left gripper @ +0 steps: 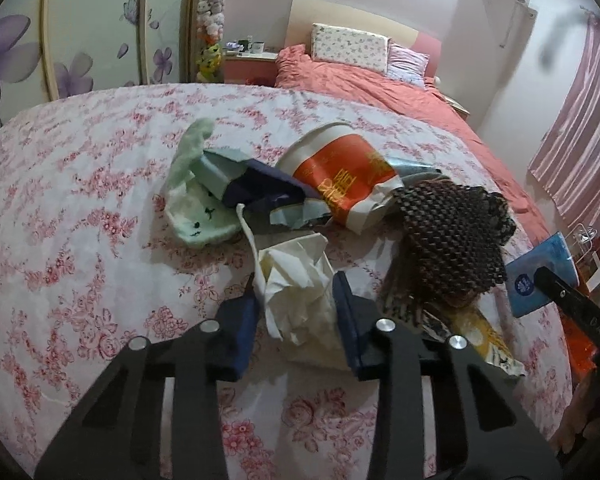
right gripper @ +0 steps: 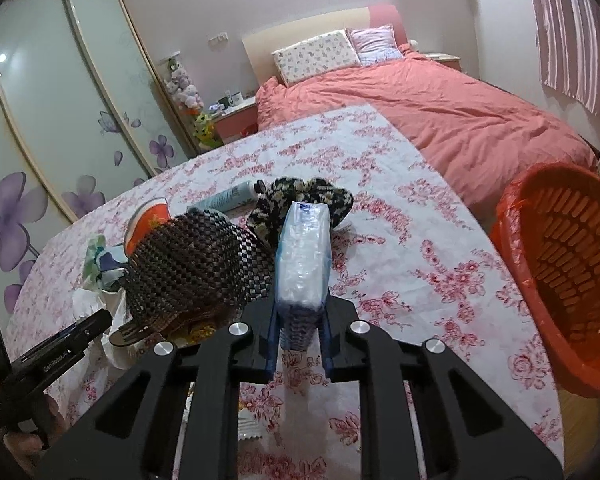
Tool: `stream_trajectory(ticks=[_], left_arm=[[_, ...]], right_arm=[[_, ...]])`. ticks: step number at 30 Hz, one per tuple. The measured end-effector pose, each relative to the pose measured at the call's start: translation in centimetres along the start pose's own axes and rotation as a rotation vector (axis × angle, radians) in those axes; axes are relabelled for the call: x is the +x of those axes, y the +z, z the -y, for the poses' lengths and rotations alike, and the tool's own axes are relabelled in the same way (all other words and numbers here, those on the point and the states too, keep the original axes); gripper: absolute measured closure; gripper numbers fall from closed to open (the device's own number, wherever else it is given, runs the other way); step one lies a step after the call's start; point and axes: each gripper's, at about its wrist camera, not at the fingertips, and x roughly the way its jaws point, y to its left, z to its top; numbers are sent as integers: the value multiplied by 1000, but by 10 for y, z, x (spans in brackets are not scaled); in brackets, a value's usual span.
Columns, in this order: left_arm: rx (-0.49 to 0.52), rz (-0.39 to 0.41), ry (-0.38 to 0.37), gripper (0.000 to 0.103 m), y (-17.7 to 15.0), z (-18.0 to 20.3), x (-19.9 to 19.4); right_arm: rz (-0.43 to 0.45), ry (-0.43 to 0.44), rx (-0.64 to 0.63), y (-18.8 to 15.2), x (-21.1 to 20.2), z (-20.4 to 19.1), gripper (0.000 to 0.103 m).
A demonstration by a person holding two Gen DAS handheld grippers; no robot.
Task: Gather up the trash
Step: 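Grasp the blue tissue pack with the right tool while the left tool grasps the crumpled white paper, then carry both items over the orange basket and open both tools to drop them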
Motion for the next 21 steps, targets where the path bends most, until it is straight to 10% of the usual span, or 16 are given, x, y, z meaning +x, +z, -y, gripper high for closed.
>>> stream_trajectory(ticks=[21], left_arm=[[81,169,-108,69,4,57,-96]], right_arm=[[178,-25,20,5,-86,20,87]])
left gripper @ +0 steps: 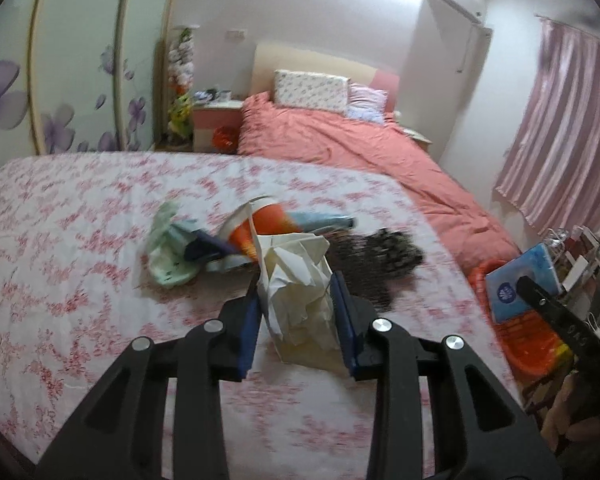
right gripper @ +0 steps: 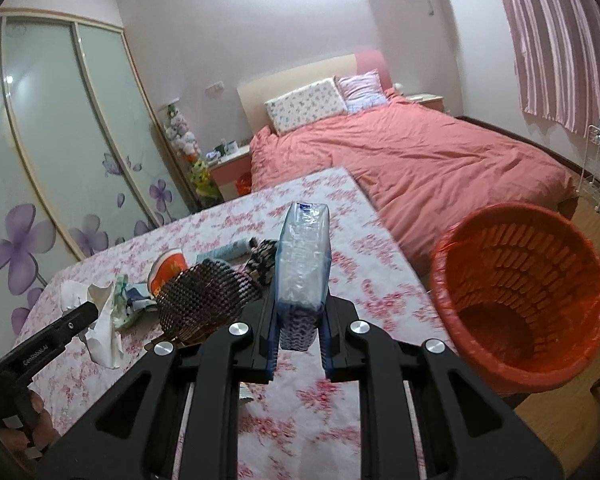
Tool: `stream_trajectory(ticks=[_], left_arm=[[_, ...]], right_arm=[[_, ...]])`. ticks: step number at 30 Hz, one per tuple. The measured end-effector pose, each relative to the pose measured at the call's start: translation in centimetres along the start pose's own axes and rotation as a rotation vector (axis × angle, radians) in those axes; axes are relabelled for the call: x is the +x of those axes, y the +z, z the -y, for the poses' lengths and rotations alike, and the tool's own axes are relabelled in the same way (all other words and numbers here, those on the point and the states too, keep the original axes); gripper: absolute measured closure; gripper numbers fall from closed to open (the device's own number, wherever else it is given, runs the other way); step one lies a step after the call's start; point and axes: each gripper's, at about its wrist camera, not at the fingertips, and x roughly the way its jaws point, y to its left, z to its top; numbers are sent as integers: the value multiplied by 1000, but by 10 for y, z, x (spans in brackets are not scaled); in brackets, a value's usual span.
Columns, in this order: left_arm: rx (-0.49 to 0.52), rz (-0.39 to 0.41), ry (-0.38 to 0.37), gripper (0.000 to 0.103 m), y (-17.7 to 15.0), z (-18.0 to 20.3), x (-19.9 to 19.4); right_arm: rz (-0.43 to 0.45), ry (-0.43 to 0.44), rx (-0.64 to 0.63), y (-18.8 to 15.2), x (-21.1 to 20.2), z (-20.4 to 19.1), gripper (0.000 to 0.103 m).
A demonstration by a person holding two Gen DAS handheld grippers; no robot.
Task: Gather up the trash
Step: 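Carry both items over the orange basket and open both tools to drop them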
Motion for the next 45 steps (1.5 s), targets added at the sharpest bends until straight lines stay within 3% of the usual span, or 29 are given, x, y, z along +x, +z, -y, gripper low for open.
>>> stream_trajectory(ticks=[13,25,31,35,37,45], left_arm=[[163,14,-252,69,4,135,5],[307,-71,-400,69,-6,255,71],[343,-130,-425,69,-14,294,108],[361,-162,-398,54,-20,309,130],[364,-175,-369,45,-24,306,136],[333,-178,-264,28,-19,267,133]], right_arm=[[128,-142,74,10,-37,66,87],[184,-220,164,20,-31,133,87],[190,-244,226,19,-25,161,86],[166,-247,252,20,-13,176,81],[144,-248,265,17,-9,181,69],[148,-289,262,13,-22,176,51]])
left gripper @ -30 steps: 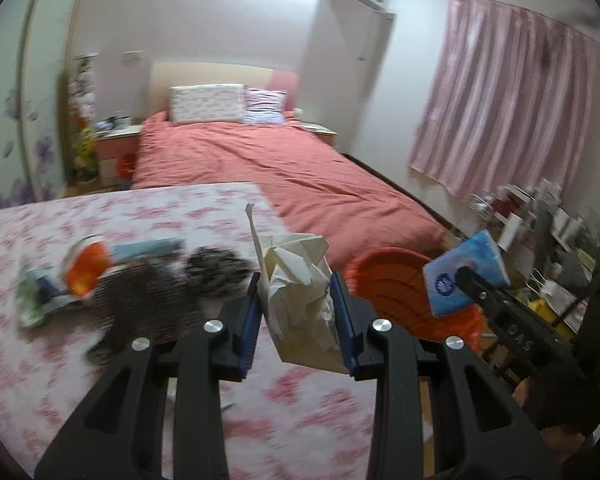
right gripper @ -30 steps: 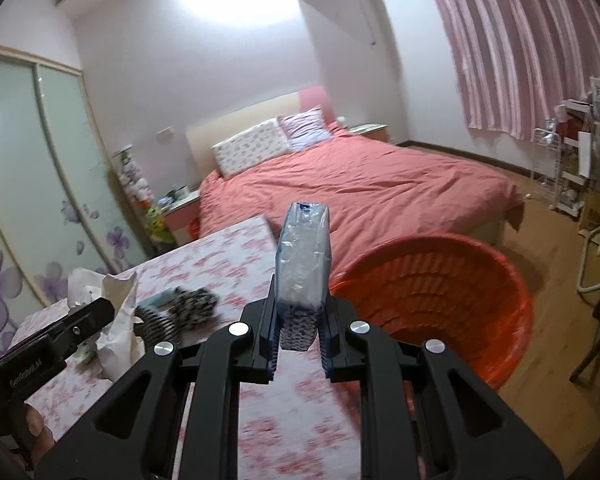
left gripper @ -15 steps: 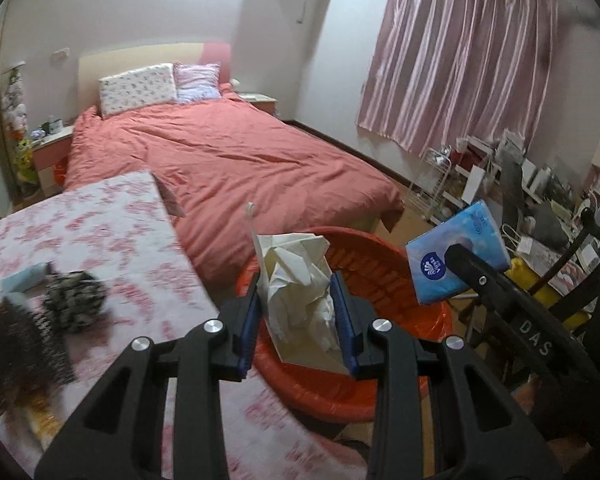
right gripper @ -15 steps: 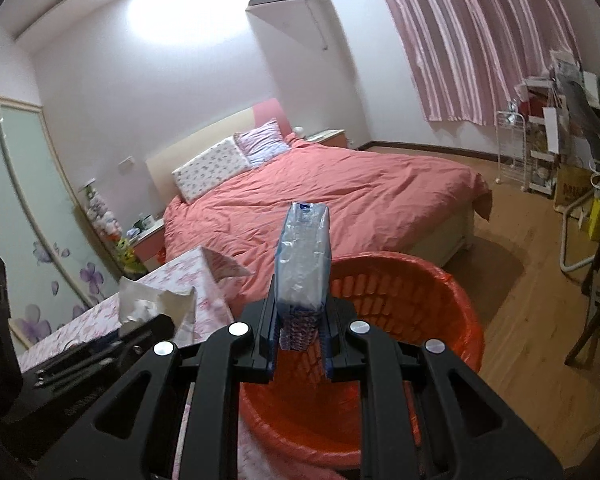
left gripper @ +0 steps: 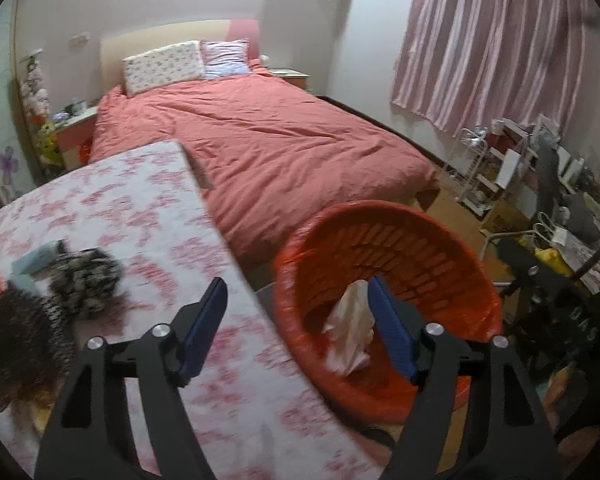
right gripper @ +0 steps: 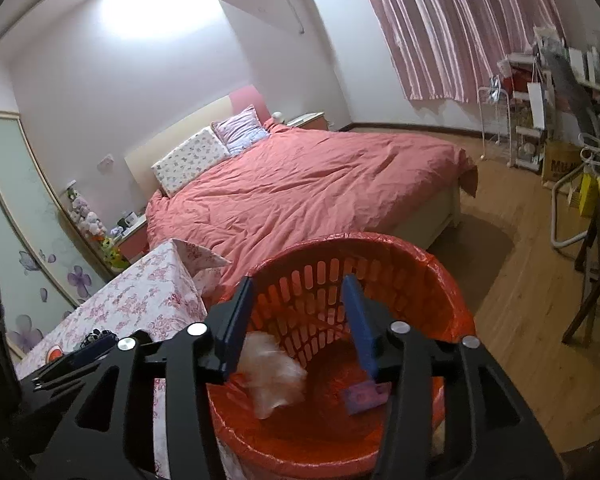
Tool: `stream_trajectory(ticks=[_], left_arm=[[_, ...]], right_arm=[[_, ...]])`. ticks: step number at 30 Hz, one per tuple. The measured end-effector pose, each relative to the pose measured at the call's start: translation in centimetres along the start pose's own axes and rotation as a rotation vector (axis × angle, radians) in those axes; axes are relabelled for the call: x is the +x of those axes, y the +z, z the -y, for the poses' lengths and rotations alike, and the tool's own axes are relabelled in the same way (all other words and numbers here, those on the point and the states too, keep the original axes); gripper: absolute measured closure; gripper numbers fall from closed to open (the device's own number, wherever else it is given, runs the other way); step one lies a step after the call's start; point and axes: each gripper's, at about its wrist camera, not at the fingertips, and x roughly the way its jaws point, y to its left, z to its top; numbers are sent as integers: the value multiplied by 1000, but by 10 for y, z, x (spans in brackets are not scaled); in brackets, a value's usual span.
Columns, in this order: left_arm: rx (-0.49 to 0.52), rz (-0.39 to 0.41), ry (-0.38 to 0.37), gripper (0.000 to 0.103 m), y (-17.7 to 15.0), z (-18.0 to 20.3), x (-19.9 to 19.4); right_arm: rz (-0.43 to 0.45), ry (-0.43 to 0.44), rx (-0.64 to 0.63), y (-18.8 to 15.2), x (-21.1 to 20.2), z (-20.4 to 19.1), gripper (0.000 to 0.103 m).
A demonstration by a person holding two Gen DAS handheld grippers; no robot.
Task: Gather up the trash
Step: 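Carry both items over the orange basket and open both tools to drop them, then return the right tool to the pile and grasp the snack wrapper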
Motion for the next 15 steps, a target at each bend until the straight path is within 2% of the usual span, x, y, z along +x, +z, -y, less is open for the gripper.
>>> stream_trajectory(ticks=[1,6,15], left_arm=[[0,5,17,26,-2,-4,-5],[-12,46,133,16,-18,-40,-41],[-114,66,280,13,-53,-132,-97]], right_arm=[[10,-7,-12,0,-4,-5,49],[20,2,-71,1,-12,-31,48],[-51,92,-174,-21,-15,-95,48]])
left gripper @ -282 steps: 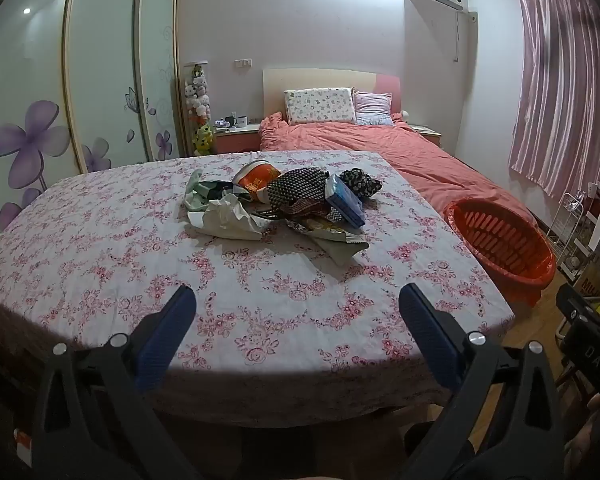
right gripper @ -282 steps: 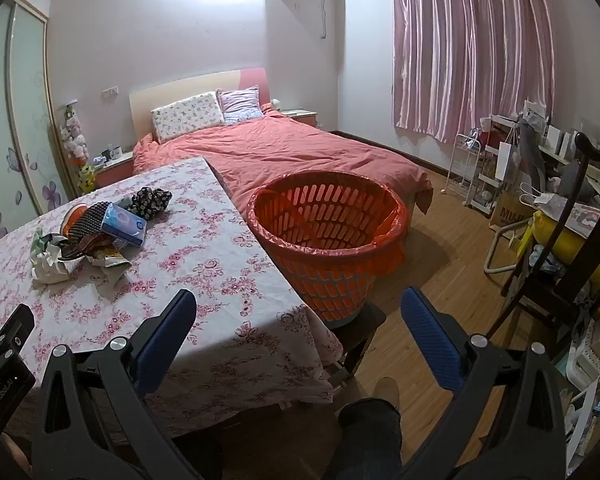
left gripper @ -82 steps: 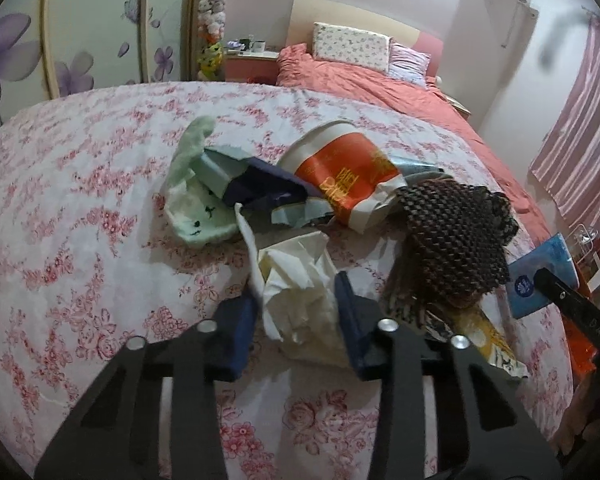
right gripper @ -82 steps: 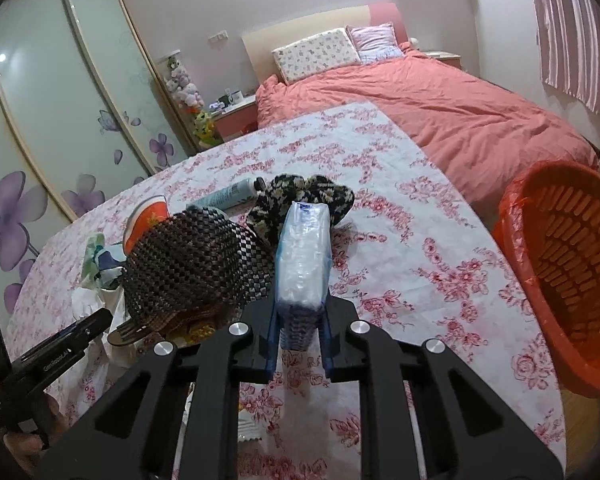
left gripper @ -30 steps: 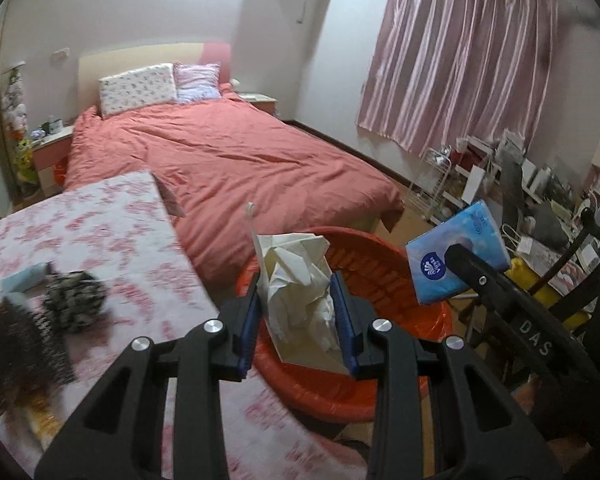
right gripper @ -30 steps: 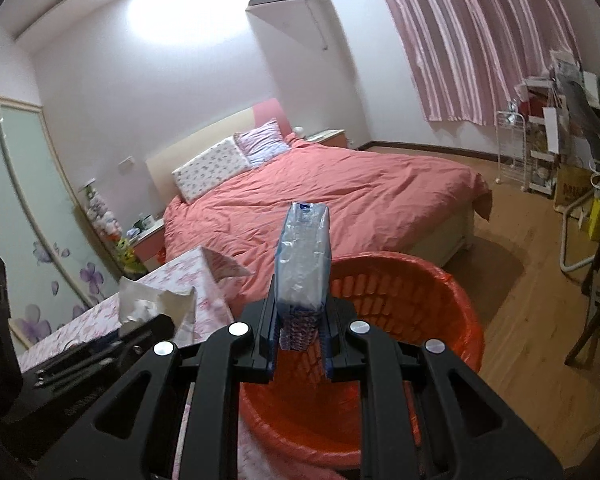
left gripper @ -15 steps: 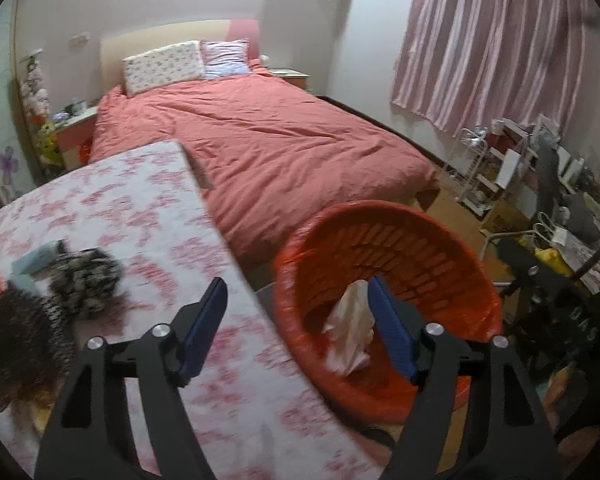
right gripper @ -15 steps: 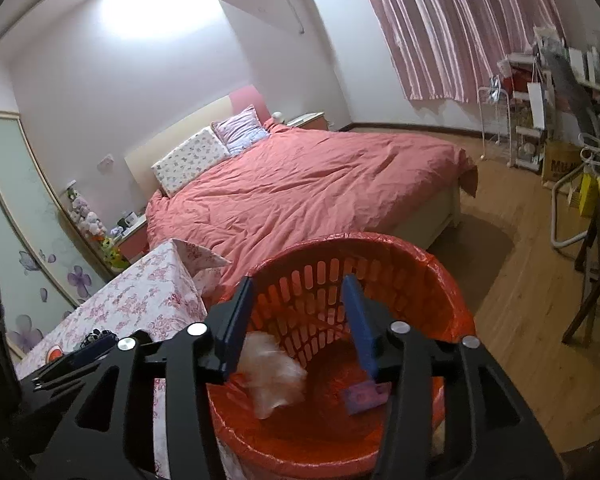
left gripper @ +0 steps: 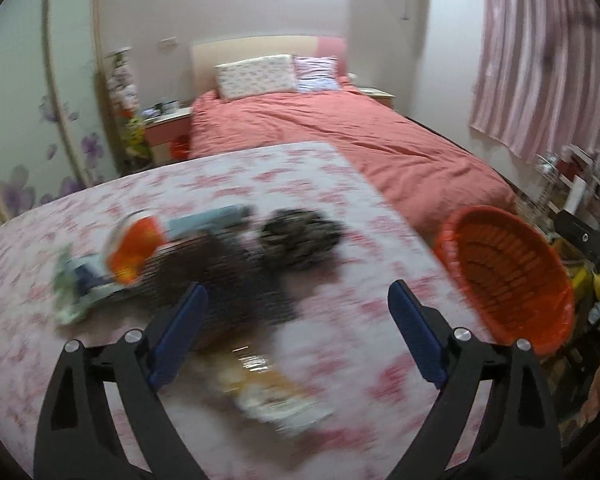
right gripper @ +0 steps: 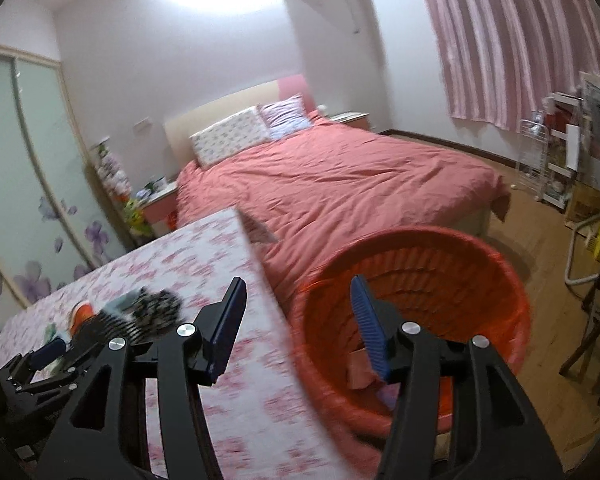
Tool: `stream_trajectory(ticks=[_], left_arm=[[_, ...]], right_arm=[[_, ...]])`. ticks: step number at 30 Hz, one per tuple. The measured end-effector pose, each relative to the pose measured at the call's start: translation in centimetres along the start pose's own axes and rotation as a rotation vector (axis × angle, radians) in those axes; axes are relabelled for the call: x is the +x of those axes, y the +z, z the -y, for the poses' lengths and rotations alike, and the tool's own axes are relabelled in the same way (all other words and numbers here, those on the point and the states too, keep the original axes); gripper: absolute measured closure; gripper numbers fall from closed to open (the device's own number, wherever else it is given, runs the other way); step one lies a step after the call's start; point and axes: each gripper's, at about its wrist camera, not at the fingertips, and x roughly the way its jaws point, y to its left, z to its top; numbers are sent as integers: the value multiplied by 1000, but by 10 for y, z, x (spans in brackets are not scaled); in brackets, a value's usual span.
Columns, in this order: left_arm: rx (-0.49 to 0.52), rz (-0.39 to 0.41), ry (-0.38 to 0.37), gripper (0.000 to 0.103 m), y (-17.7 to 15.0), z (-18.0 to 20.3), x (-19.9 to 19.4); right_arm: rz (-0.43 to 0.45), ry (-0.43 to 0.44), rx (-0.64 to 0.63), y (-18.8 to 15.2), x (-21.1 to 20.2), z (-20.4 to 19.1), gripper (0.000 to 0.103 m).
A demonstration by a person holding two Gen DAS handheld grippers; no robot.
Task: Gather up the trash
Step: 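Return the right tool to the pile and grasp the snack wrapper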
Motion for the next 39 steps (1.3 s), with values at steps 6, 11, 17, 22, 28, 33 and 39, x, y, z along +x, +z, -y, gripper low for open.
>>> stream_trajectory(ticks=[6,11,17,22,28,33,39], left_arm=[[-90,-2,99,13,-18,-77,-11],[-149,-11,171,13,-34,-130,-16],[-190,-32,191,13,-50,-164,-19],[-214,-47,167,13,-57,-173,-17],[-214,-61,152,13,-62,-174,-11],[-217,-73,132,13,-64,-171,-7],[-206,-89,104,13,-65,-160,-1]], right_arm=[[-86,88,-77,-22,10,-53,48],[-164,168,-170,-44,21,-101,48],[-260,251,-250,-68,34,-143,48],[-343,280,-294,-91,47,-167,48],[-410,265,-324,-108,62,-173,49],[-401,272,-354,-111,59,-179,56],[-400,292,-371,-113,59,-182,57]])
